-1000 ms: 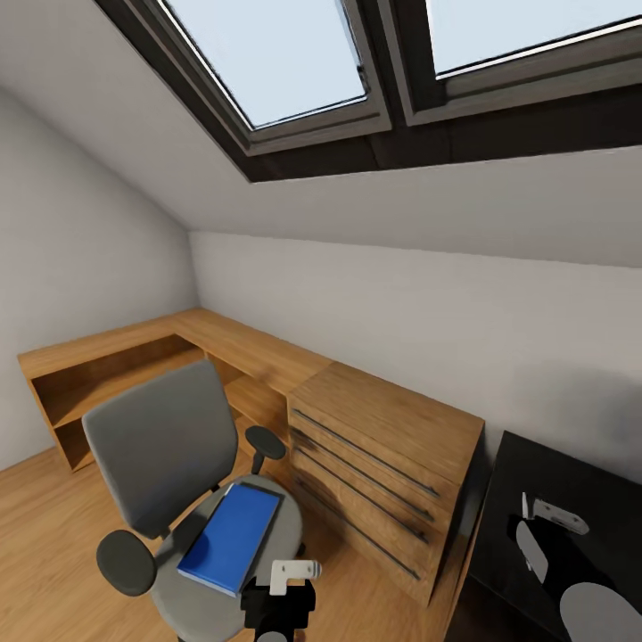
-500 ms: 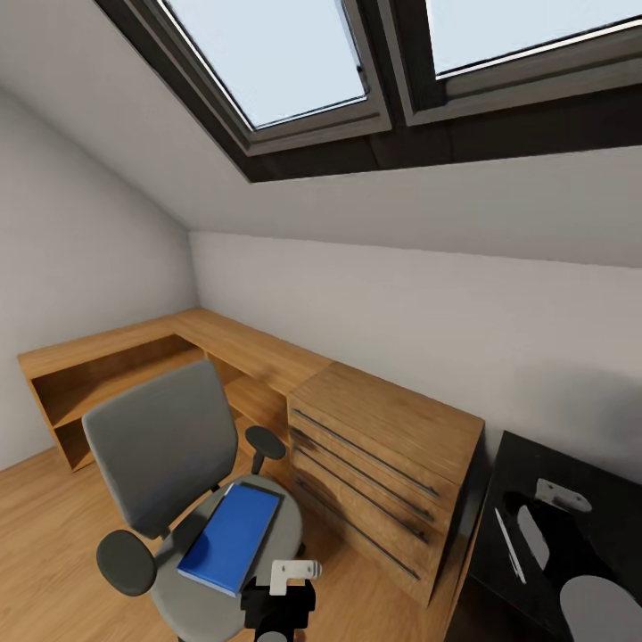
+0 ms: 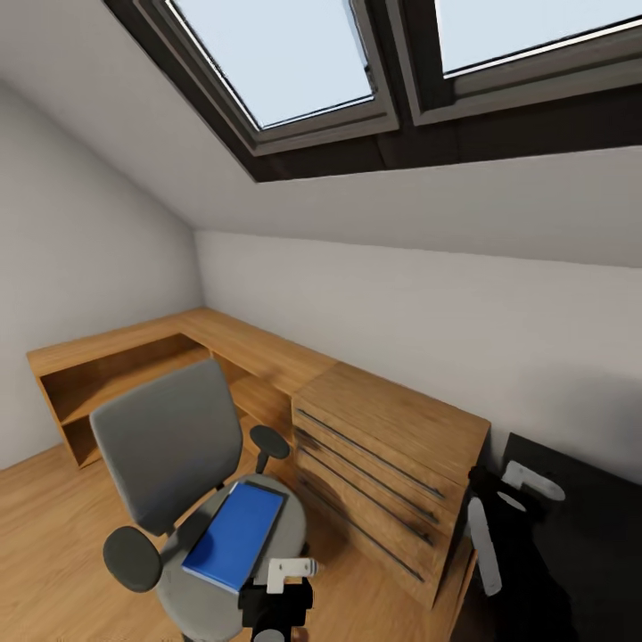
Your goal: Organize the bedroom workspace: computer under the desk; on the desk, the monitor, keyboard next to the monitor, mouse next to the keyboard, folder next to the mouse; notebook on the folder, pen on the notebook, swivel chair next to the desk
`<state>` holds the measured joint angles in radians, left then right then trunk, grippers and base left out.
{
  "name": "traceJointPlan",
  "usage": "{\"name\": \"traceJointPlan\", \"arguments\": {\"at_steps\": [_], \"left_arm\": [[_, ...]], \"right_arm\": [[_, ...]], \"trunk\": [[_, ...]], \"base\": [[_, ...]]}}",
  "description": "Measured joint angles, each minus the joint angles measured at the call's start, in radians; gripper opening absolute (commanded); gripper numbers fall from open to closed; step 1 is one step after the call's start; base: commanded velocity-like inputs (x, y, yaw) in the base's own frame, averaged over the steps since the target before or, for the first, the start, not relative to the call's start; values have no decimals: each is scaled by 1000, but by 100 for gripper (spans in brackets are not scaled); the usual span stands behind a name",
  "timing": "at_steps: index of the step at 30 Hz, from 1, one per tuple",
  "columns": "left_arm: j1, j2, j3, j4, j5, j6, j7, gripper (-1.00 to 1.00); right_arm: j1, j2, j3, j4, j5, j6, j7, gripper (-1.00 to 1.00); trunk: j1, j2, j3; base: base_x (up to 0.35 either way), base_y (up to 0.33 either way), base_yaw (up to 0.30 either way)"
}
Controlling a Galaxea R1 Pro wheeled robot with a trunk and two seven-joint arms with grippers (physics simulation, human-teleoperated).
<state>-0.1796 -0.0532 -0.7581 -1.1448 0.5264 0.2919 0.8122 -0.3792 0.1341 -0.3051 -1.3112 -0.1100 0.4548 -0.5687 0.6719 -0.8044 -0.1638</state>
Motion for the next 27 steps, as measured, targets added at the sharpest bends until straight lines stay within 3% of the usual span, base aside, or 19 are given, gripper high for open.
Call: {"name": "traceJointPlan", "arguments": {"at_steps": [7, 11, 14, 17, 20, 27], "left_arm": [[0, 1, 72, 0, 2, -2, -2, 100], [0, 1, 119, 0, 2, -2, -3, 100], [0, 1, 159, 0, 3, -2, -4, 100], [0, 0, 219, 0, 4, -2, -7, 100], [0, 1, 229, 0, 5, -2, -7, 100], [0, 0, 249, 0, 5, -2, -7, 100]], "right_arm": [[5, 10, 122, 88, 2, -8, -26, 100], [5, 12, 187, 158, 0, -50, -32, 100], [5, 13, 258, 234, -1, -117, -35, 100], [6, 15, 417, 361, 1, -242, -59, 100], [5, 14, 465, 381, 1, -263, -78, 100], [5, 14, 486, 389, 1, -272, -89, 100]], "trunk": [[0, 0, 0], [0, 0, 0], [0, 0, 0], [0, 0, 0], [0, 0, 0], [0, 0, 0]], "base": [[0, 0, 258], [0, 0, 272], [0, 0, 276], [0, 0, 278], [0, 0, 279], [0, 0, 279]]}}
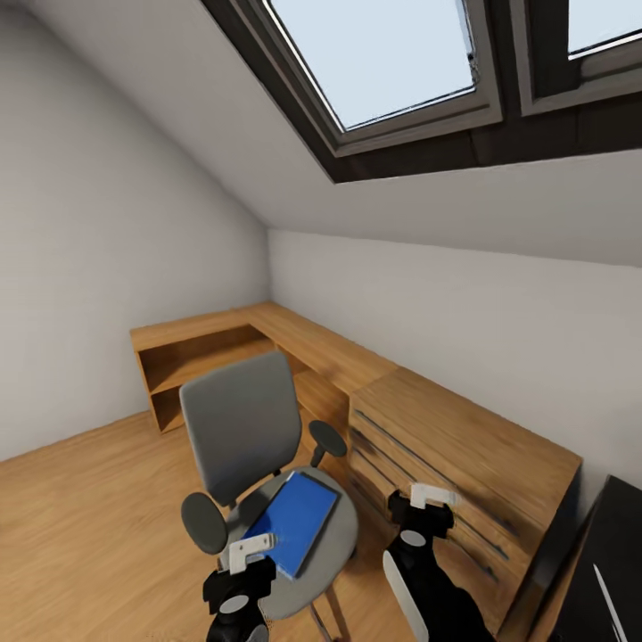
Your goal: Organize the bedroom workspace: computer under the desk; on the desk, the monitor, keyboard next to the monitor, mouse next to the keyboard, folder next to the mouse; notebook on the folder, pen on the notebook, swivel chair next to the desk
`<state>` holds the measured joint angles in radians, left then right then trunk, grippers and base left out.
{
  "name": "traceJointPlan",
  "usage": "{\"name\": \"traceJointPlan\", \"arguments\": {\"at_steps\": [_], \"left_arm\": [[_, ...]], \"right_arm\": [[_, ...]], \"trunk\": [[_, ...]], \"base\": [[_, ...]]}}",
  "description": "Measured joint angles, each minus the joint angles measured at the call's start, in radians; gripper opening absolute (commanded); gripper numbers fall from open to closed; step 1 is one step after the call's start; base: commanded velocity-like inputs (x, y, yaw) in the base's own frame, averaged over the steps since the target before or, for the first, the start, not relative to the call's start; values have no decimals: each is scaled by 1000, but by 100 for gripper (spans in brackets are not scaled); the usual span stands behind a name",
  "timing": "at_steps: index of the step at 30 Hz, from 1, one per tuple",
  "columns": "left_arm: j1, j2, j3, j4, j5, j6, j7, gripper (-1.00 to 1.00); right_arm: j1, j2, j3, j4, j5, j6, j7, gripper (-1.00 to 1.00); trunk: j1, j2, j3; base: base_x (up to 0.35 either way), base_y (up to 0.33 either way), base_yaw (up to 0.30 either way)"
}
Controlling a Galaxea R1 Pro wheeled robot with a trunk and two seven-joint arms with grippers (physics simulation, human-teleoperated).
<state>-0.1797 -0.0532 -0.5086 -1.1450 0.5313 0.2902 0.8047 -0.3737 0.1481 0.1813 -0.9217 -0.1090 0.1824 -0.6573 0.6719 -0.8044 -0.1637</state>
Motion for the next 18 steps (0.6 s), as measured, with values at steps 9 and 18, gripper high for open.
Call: {"name": "traceJointPlan", "arguments": {"at_steps": [9, 18], "left_arm": [[0, -2, 27, 0, 2, 1, -1, 100], [0, -2, 28, 0, 5, 1, -2, 100]], "right_arm": [[0, 0, 3, 2, 0, -2, -1, 100], [0, 0, 6, 4, 0, -3, -1, 100]], "trunk": [[0, 0, 0], [0, 0, 0]], "base": [[0, 0, 279], [0, 0, 279]]}}
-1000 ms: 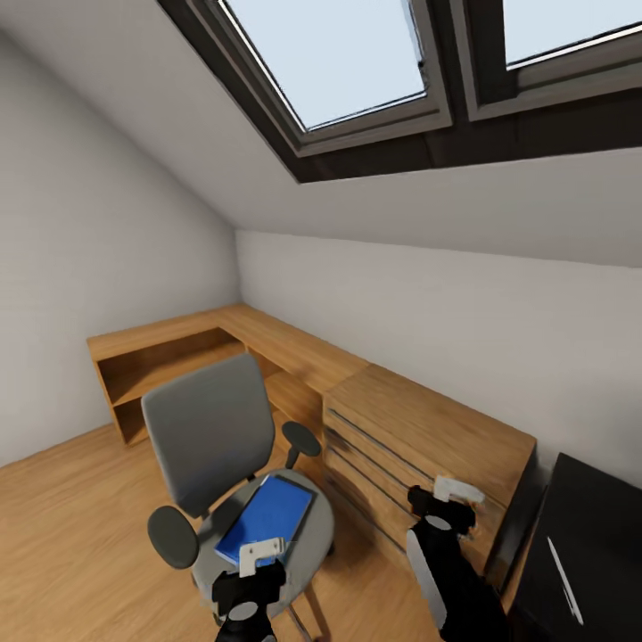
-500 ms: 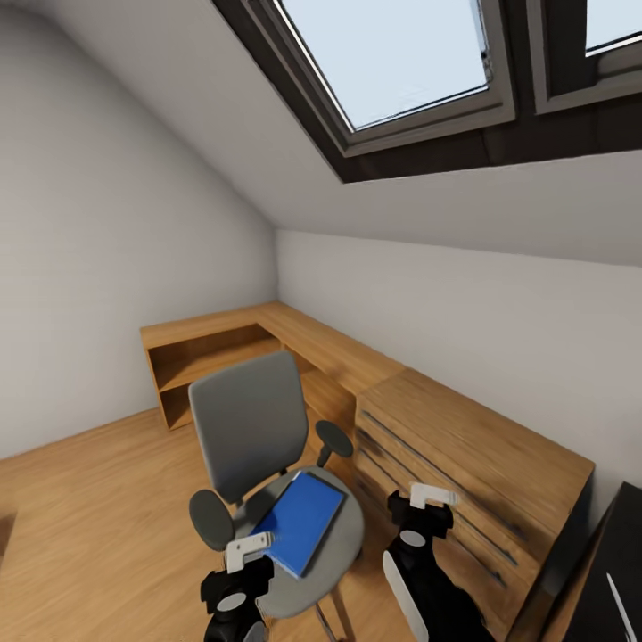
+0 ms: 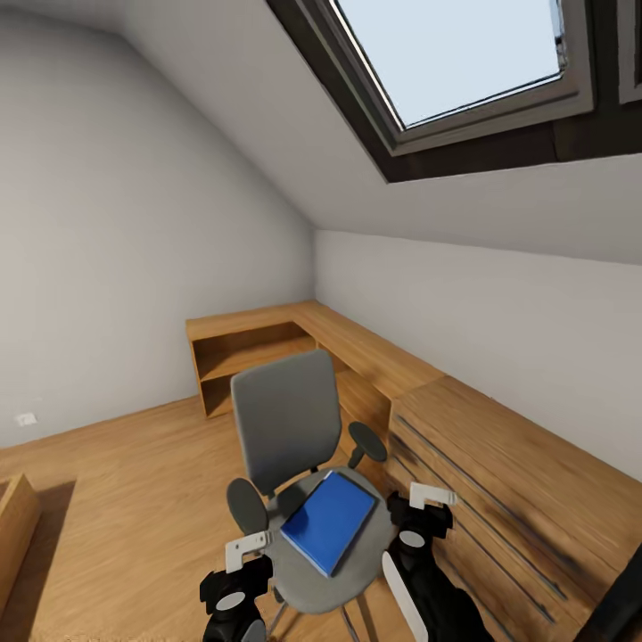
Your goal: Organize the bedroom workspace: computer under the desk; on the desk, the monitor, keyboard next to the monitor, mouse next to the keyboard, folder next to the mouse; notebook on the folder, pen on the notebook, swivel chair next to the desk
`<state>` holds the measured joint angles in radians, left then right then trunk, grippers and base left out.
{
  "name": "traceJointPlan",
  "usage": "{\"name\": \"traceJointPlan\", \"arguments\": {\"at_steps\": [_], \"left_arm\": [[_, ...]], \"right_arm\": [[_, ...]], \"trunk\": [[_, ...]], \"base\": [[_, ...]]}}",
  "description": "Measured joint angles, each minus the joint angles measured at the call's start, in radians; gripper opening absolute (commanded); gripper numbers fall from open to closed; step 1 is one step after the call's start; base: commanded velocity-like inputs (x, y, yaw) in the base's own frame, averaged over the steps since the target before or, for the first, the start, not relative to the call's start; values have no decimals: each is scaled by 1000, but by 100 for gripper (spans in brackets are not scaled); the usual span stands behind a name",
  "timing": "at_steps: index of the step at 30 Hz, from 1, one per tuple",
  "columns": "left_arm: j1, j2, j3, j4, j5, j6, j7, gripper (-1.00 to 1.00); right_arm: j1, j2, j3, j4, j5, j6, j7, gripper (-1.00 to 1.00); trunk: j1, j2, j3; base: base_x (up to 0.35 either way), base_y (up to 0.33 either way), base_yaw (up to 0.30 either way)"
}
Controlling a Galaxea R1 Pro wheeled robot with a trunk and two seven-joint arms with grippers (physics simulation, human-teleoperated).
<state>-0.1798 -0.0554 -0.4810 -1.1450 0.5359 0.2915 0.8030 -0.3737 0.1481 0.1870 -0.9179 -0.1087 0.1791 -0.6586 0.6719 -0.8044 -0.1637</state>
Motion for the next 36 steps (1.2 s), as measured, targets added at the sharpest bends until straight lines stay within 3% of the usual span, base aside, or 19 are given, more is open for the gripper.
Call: {"name": "traceJointPlan", "arguments": {"at_steps": [28, 32, 36], "left_arm": [[0, 3, 6, -1, -1, 0, 0, 100], [0, 4, 30, -4, -1, 0, -1, 100], [0, 5, 111, -28, -2, 2, -4, 100]], "right_arm": [[0, -4, 2, 1, 0, -1, 2, 100], [0, -5, 2, 1, 0, -1, 3, 100], [0, -7, 4, -1, 2, -1, 6, 100]], "trunk": [[0, 0, 0], [0, 0, 0], [0, 0, 0]], "base": [[0, 0, 277], [0, 0, 127], [0, 0, 31]]}}
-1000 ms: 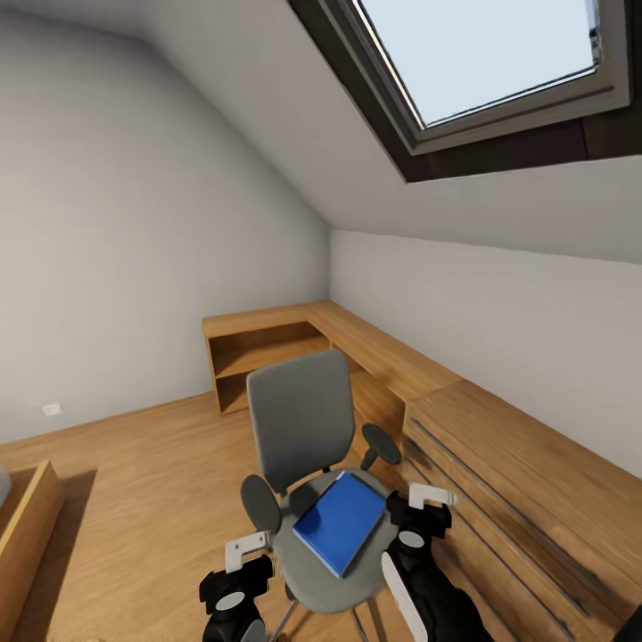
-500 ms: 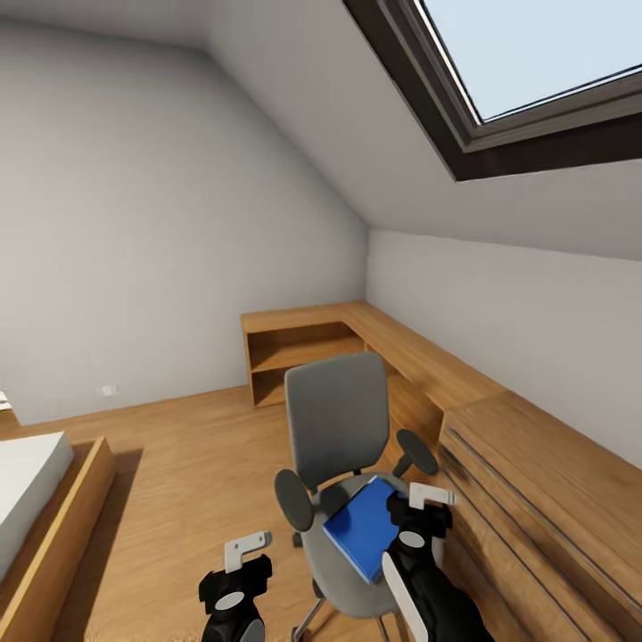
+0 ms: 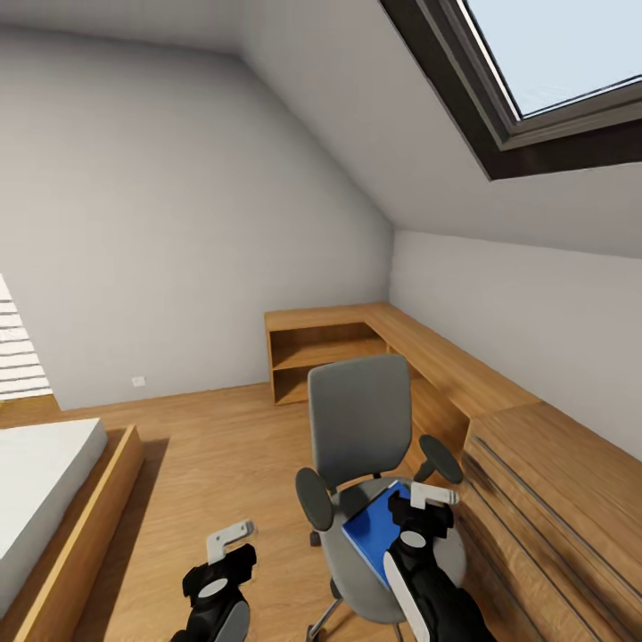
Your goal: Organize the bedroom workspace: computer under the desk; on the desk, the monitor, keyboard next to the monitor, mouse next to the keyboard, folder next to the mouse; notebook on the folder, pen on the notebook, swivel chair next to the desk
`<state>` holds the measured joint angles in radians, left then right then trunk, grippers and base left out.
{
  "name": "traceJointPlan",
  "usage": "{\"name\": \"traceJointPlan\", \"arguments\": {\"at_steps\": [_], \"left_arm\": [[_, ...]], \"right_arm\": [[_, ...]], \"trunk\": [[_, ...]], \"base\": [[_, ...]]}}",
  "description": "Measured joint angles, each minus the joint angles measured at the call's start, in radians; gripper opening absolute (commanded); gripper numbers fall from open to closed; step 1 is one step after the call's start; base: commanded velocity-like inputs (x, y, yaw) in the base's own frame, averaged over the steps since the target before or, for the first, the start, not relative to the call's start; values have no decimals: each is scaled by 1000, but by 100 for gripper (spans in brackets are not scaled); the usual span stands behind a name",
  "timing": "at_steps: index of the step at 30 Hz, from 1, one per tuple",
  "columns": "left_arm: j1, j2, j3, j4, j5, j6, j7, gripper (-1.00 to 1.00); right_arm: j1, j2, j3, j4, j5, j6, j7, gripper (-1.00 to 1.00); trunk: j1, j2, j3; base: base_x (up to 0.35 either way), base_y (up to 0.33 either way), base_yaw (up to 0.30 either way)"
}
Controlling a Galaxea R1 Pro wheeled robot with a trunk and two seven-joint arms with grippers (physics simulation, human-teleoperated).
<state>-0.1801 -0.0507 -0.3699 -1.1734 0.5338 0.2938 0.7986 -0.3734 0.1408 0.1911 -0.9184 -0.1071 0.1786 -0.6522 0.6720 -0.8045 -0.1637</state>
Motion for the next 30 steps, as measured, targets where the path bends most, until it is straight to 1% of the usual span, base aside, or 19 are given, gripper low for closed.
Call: {"name": "traceJointPlan", "arguments": {"at_steps": [1, 3, 5, 6, 8, 9, 10, 11, 13, 14, 15, 16, 17, 19, 23, 25, 27, 28, 30], "left_arm": [[0, 1, 23, -15, 0, 1, -1, 100], [0, 2, 42, -29, 0, 3, -2, 100], [0, 5, 65, -50, 0, 5, -2, 100], [0, 7, 75, -63, 0, 6, -2, 100], [0, 9, 84, -76, 0, 7, -3, 100], [0, 12, 89, -82, 0, 8, -3, 100], [0, 19, 96, -92, 0, 9, -3, 100], [0, 34, 104, -103, 0, 13, -3, 100], [0, 44, 109, -112, 1, 16, -3, 100], [0, 52, 113, -124, 2, 17, -3, 100], [0, 55, 117, -131, 2, 18, -3, 100], [0, 60, 125, -145, 2, 20, -4, 100], [0, 62, 130, -152, 4, 21, -5, 100], [0, 67, 148, -174, 19, 34, -5, 100], [0, 92, 193, -219, 78, 116, -16, 100], [0, 129, 235, -241, 166, 211, -59, 100], [0, 143, 249, -247, 211, 248, -88, 100], [0, 152, 258, -250, 243, 272, -112, 100], [0, 164, 269, -256, 281, 298, -140, 100]], "right_arm": [[0, -3, 1, 0, 3, 0, 2, 100], [0, -11, 1, 2, 9, 1, 5, 100], [-1, -39, -1, 21, 19, -4, 27, 100], [-2, -64, -2, 40, 22, -13, 56, 100], [-4, -88, -3, 60, 24, -26, 99, 100], [-6, -98, -3, 70, 24, -32, 123, 100], [-11, -115, -4, 95, 25, -40, 175, 100], [-36, -132, -5, 144, 26, -47, 254, 100], [-69, -140, -6, 182, 28, -48, 306, 100], [-109, -146, -6, 219, 29, -49, 350, 100], [-132, -149, -7, 240, 29, -48, 371, 100], [-174, -153, -9, 286, 29, -47, 407, 100], [-198, -155, -10, 312, 28, -47, 424, 100], [-288, -159, -10, 425, 27, -45, 475, 100], [-382, -161, -11, 535, 19, -44, 521, 100], [-445, -162, -11, 603, 1, -43, 560, 100], [-462, -162, -11, 621, -13, -42, 571, 100], [-472, -161, -11, 632, -27, -42, 578, 100], [-484, -160, -13, 644, -54, -47, 585, 100]], "trunk": [[0, 0, 0], [0, 0, 0], [0, 0, 0], [0, 0, 0], [0, 0, 0], [0, 0, 0], [0, 0, 0], [0, 0, 0], [0, 0, 0], [0, 0, 0], [0, 0, 0], [0, 0, 0], [0, 0, 0], [0, 0, 0], [0, 0, 0], [0, 0, 0], [0, 0, 0], [0, 0, 0], [0, 0, 0]], "base": [[0, 0, 12], [0, 0, 8], [0, 0, 4], [0, 0, 3], [0, 0, 2], [0, 0, 1], [0, 0, 0], [0, 0, 0], [0, 0, 0], [0, 0, 0], [0, 0, 0], [0, 0, 0], [0, 0, 0], [0, 0, 0], [0, 0, 0], [0, 0, 0], [0, 0, 0], [0, 0, 0], [0, 0, 0]]}}
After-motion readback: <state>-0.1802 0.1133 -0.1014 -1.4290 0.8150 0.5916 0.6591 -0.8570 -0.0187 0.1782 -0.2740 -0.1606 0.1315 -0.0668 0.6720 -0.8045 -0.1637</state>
